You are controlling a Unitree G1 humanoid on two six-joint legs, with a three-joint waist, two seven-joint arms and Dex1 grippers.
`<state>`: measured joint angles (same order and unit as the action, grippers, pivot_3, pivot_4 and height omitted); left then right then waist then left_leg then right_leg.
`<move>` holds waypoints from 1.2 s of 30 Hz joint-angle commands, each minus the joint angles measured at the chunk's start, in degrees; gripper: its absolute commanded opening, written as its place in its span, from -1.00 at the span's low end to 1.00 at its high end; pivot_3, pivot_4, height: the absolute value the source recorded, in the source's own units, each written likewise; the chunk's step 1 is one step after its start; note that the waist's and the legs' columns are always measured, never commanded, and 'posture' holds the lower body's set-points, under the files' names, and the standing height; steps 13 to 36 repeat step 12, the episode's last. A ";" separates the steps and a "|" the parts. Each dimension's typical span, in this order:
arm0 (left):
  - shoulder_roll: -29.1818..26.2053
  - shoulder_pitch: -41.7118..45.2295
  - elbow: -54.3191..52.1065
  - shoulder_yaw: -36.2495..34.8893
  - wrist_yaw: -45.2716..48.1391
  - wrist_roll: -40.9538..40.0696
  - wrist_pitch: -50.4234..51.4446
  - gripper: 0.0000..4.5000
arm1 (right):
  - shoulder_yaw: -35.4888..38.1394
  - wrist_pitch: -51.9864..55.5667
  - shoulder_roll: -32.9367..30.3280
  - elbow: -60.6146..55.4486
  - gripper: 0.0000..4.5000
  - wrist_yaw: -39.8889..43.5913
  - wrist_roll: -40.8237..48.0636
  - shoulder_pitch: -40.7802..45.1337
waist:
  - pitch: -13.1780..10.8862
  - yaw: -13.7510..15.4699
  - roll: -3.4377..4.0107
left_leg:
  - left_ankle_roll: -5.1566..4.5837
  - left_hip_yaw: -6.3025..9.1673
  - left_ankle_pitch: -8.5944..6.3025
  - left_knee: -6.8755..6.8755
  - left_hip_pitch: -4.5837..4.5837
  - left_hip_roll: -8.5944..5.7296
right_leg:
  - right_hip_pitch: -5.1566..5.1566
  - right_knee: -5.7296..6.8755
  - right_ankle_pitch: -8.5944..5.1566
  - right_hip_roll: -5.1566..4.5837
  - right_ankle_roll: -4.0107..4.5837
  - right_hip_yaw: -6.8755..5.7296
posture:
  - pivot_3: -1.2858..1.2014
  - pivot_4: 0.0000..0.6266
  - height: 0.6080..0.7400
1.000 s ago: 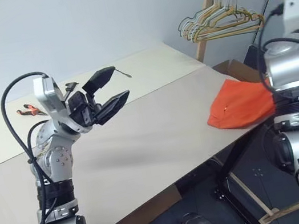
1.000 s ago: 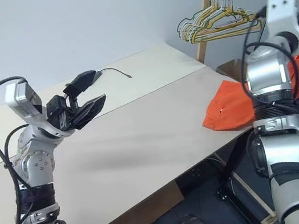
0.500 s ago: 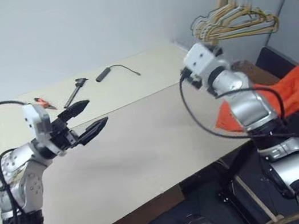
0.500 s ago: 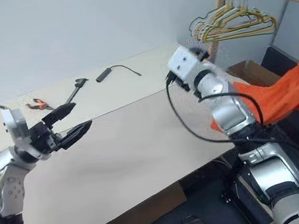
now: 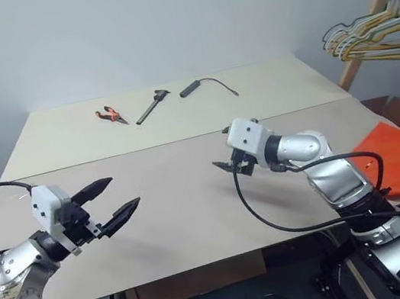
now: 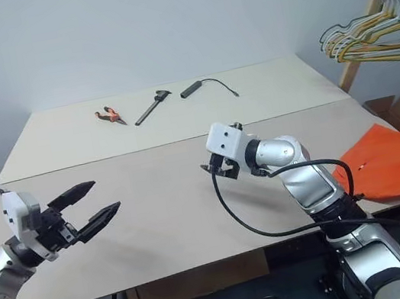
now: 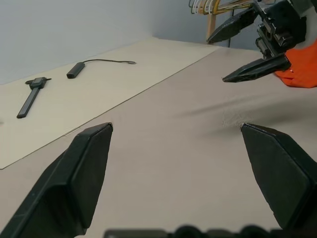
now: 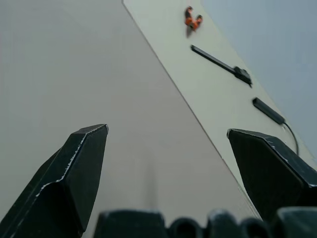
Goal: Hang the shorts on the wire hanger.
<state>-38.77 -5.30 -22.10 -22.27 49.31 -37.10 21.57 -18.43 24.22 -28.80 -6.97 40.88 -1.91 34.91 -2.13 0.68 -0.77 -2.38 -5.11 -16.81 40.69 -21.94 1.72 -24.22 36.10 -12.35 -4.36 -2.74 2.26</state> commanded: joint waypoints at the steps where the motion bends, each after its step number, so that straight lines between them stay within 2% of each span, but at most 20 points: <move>1: -0.06 -0.27 -2.81 -0.28 -1.19 -0.33 0.03 1.00 | 1.10 -1.74 0.05 -1.69 0.99 -0.22 -0.68 0.49 | 0.00 0.31 0.00 | 0.01 -0.01 0.01 0.00 0.00 -0.01 | 0.00 0.00 -0.01 0.02 0.03 -0.02 | 0.14 -1.00 1.00; 12: 0.45 -0.31 -3.21 1.62 -2.67 0.92 -0.37 1.00 | 0.24 -5.02 -0.07 0.17 0.99 0.10 -3.92 0.30 | 0.01 0.72 -0.01 | 0.04 -0.12 0.02 0.00 -0.03 -0.08 | 0.00 -0.01 -0.02 0.09 0.07 -0.06 | 0.14 -1.00 1.00; 36: 0.45 -0.31 -3.21 1.62 -2.67 0.92 -0.37 1.00 | 0.24 -5.02 -0.07 0.17 0.99 0.10 -3.92 0.30 | 0.01 0.72 -0.01 | 0.04 -0.12 0.02 0.00 -0.03 -0.08 | 0.00 -0.01 -0.02 0.09 0.07 -0.06 | 0.14 -1.00 1.00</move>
